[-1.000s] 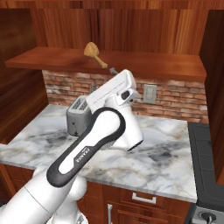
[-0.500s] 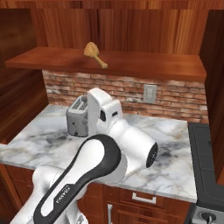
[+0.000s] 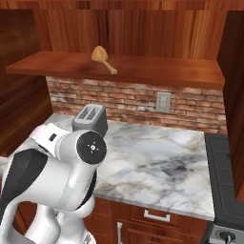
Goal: Organize the utensils by type. Pick up the wooden spoons from the counter and place them in the open cabinet. Then pick up the metallic utensils from the counter and place them in the open drawer.
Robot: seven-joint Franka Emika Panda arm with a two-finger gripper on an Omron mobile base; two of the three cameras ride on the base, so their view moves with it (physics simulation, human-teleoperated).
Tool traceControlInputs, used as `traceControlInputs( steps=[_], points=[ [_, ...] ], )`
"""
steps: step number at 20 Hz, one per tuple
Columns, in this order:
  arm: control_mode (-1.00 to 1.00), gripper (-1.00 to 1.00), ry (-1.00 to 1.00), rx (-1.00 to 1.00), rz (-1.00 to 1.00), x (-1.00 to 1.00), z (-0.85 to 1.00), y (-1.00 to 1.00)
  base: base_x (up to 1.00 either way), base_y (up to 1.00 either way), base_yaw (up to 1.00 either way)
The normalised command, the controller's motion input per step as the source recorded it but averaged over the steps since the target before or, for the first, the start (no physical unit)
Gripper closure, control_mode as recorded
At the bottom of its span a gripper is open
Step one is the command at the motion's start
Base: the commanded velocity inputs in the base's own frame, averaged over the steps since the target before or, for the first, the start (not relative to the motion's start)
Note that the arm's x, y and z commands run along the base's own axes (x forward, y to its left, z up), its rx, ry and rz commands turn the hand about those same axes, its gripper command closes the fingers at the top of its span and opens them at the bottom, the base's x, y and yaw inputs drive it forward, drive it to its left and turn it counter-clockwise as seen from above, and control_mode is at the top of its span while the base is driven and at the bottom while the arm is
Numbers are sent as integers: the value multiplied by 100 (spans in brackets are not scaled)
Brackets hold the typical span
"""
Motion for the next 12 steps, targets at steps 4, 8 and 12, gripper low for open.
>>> traceControlInputs(
  steps=[4,8,12],
  points=[
    [-100,-100,7,-68,0,0,-37,97,0,0,0],
    [-100,-100,18,-48,0,4,-12,49,0,0,0],
    [-100,-100,10,-44,-1,0,-42,-1,0,0,0]
  ],
)
